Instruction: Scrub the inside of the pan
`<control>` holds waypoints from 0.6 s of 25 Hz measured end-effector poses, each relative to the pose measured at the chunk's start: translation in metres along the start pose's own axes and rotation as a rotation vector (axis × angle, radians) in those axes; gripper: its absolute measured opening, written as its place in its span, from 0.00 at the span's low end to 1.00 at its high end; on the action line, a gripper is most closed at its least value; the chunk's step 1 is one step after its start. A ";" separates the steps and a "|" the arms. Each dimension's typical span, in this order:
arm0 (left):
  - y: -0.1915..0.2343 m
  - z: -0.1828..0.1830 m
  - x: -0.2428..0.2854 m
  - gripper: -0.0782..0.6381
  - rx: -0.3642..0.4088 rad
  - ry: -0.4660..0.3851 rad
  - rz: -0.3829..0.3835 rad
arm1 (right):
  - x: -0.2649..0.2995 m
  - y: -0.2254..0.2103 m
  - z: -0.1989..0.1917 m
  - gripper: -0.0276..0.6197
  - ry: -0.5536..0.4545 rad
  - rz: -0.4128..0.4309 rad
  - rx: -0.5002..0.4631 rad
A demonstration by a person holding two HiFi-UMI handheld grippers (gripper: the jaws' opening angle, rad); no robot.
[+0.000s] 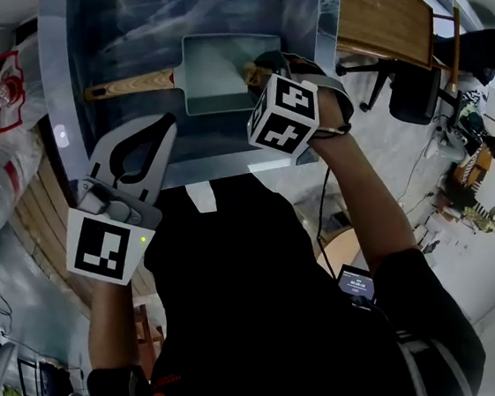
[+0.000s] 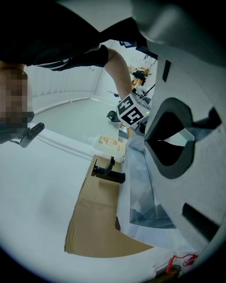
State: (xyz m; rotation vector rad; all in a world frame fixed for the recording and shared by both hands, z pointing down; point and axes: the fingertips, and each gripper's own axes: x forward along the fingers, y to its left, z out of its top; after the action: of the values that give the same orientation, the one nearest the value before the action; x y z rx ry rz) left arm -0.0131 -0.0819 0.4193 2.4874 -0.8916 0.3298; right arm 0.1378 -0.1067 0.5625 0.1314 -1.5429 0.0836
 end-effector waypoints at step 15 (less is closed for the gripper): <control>0.016 -0.010 -0.061 0.13 -0.005 -0.018 0.055 | -0.021 0.039 0.083 0.34 -0.131 0.052 -0.020</control>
State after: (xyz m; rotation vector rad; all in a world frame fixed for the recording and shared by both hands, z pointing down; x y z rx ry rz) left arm -0.0707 -0.0547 0.4109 2.4687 -0.9685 0.3239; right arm 0.0500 -0.0786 0.5451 0.0822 -1.6774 0.1027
